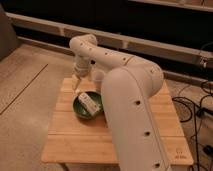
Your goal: Stand the bottle upright
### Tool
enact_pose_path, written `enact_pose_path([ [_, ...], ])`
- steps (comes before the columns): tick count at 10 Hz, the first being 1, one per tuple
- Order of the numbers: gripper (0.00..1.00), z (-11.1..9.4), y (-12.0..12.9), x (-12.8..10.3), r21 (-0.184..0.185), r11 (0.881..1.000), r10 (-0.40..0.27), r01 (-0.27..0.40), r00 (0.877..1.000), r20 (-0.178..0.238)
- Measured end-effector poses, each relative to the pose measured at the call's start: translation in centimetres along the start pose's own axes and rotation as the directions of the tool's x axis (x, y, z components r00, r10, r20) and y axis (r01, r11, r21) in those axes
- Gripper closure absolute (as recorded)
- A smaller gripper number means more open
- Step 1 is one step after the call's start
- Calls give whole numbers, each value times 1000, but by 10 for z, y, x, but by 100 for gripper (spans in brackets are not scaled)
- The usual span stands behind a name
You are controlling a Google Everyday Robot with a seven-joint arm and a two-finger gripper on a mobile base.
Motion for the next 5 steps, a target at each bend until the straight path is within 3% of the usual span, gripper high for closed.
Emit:
enact_pose_path([
  [2,35,14,2,5,-5,999,-34,34,998,-47],
  [5,35,16,1,7,-5,999,-36,36,998,-54],
])
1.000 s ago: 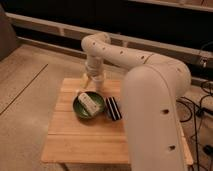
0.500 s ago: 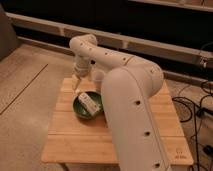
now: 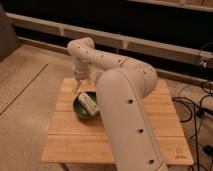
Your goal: Stand the bottle upright
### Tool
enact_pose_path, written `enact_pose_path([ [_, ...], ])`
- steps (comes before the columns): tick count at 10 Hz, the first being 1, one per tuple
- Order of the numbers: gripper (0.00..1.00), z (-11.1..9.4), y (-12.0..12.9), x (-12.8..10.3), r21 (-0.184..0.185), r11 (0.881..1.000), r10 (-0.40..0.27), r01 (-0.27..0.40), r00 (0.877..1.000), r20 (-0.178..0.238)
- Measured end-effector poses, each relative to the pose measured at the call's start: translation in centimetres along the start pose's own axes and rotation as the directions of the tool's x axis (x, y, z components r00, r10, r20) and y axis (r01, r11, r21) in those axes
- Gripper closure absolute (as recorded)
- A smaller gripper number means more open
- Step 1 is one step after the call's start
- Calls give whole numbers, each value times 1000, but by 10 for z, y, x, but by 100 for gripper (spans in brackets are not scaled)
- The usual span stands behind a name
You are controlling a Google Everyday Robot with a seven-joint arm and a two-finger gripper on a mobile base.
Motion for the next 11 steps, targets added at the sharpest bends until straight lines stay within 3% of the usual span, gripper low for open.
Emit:
enact_pose_path([
  [3,35,1,-2,0,11,1000,-6,6,1000,0],
  [6,35,5,-6,-21,42,997,-69,66,994,81],
  [8,35,11,-8,-23,47,996,-83,79,992,98],
  [11,35,27,-7,-20,39,996,-84,81,993,85],
])
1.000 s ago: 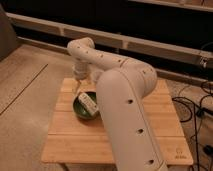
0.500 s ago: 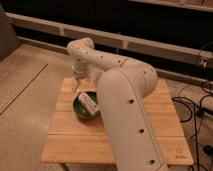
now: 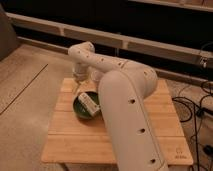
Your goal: Stand the bottle upright
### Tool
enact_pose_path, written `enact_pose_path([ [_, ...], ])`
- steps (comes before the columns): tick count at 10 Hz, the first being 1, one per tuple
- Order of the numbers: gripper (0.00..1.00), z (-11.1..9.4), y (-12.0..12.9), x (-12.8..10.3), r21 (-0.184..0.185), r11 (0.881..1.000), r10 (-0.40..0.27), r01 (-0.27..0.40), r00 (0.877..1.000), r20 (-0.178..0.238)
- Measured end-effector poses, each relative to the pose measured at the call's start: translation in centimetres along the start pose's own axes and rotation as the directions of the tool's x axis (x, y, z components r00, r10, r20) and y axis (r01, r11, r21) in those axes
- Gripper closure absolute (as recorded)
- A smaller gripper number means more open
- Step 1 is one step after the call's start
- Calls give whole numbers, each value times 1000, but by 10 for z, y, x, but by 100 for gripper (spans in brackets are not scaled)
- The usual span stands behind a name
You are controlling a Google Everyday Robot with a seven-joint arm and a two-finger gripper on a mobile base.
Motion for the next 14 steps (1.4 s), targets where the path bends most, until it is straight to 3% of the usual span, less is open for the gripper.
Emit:
enact_pose_path([
  [5,35,32,12,2,-23,1000,19,-21,996,-90],
  [14,35,58,12,-4,-54,996,64,-73,985,-163],
])
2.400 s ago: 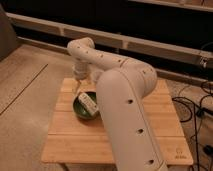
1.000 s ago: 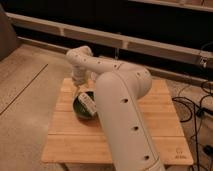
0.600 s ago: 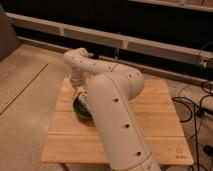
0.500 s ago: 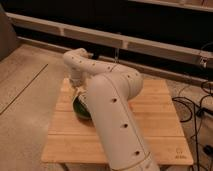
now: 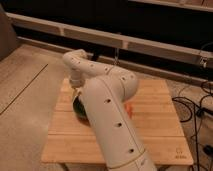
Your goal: Stand the bottle upright
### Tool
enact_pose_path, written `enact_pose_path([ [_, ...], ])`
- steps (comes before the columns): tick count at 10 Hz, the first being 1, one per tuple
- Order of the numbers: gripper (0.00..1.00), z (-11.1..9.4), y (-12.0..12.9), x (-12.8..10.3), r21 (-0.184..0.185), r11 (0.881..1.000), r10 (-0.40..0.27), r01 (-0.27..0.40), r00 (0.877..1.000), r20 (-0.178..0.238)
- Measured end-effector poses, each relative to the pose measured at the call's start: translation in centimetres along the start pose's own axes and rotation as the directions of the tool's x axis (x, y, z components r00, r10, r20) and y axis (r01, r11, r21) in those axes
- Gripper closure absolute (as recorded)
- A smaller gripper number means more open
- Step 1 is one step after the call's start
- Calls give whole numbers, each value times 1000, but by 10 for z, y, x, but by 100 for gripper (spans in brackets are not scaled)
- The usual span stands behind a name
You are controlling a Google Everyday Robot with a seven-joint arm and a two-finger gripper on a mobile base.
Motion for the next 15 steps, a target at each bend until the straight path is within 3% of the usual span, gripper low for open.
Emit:
enact_pose_path([
  [2,41,2,-2,-2,-2,1000,0,0,1000,0],
  [6,80,1,-2,-7,-6,1000,-17,17,1000,10],
  [7,85,1,-1,-7,-8,1000,-19,19,1000,10],
  [11,86,-8,-2,-11,-2,1000,-24,24,999,37],
  [15,86,-51,-15,-9,67,998,0,-7,995,100],
])
